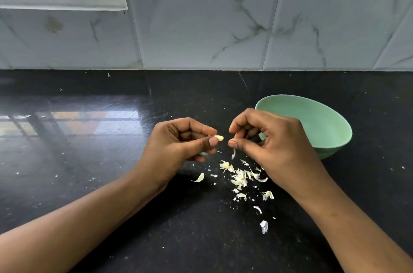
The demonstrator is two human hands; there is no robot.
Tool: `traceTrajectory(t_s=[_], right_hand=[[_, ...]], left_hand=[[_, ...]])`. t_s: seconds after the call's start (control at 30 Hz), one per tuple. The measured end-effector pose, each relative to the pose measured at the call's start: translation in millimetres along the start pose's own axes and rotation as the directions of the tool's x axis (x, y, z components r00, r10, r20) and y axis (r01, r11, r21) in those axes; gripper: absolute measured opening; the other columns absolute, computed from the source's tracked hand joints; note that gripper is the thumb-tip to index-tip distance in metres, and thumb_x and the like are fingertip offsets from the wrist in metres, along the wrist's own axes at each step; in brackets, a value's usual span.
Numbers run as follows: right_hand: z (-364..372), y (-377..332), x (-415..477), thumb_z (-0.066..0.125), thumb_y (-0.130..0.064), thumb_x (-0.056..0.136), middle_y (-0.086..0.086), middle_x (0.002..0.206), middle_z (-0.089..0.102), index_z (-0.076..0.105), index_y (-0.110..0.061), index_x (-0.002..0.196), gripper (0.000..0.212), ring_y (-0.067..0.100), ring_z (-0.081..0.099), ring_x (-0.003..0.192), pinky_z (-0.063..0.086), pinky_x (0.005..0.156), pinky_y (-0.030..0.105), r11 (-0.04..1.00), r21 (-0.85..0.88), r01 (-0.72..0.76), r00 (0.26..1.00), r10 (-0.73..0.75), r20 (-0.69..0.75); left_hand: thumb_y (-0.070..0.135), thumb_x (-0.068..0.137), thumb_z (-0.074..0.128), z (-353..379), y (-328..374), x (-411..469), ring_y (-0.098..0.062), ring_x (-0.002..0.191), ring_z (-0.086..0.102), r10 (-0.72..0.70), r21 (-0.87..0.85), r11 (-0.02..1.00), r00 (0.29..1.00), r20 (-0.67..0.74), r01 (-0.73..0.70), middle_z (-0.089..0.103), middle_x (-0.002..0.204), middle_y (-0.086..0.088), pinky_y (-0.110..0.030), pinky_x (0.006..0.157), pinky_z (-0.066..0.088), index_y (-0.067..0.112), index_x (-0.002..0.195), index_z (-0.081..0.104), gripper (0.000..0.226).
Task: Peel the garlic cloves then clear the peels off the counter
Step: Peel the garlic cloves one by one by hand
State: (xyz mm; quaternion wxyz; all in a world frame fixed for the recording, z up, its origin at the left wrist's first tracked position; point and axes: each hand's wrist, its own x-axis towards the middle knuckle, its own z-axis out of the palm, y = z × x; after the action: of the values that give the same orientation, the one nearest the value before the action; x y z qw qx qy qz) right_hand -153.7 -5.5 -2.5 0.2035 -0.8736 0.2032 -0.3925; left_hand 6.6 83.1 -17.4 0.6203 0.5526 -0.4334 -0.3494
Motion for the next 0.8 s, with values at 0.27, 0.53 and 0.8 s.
traceTrajectory(t_s=[0.27, 0.53, 0.8], right_hand=[[1.4, 0.2, 0.7, 0.066, -0.032, 0.08, -0.011, 0.077, 0.07, 0.074, -0.024, 0.089, 0.015, 0.0, 0.06, 0.065, 0.047, 0.058, 0.018, 0.996, -0.075, 0.037, 0.999, -0.037, -0.004], [5.7, 4.1, -0.4, 0.075, -0.028, 0.08, -0.016, 0.056, 0.059, 0.074, -0.024, 0.08, 0.005, 0.006, 0.053, 0.052, 0.036, 0.05, 0.016, 0.998, 0.0, -0.068, 0.997, 0.068, 0.048], [9.2, 2.3, -0.1, 0.057, -0.032, 0.084, -0.013, 0.064, 0.057, 0.066, -0.021, 0.08, 0.015, 0.005, 0.051, 0.058, 0.039, 0.053, 0.025, 0.997, -0.078, -0.025, 0.997, 0.031, 0.068]], left_hand=[[0.013, 0.064, 0.075, 0.3, 0.4, -0.9, -0.012, 0.063, 0.068, 0.022, 0.007, 1.0, 1.0, 0.01, -0.022, 0.072, 0.07, -0.01, -0.02, 0.054, 0.053, 0.009, 0.079, 0.071, 0.016], [0.014, 0.063, 0.075, 1.3, 0.4, -2.1, -0.011, 0.061, 0.067, 0.061, 0.032, 0.998, 0.998, 0.03, -0.062, 0.072, 0.068, -0.008, -0.02, 0.053, 0.052, 0.009, 0.077, 0.072, 0.015], [0.011, 0.063, 0.075, 1.2, 2.5, -2.9, -0.011, 0.059, 0.066, 0.063, 0.022, 0.998, 0.998, 0.028, -0.063, 0.072, 0.069, -0.01, -0.02, 0.052, 0.052, 0.009, 0.075, 0.073, 0.013]])
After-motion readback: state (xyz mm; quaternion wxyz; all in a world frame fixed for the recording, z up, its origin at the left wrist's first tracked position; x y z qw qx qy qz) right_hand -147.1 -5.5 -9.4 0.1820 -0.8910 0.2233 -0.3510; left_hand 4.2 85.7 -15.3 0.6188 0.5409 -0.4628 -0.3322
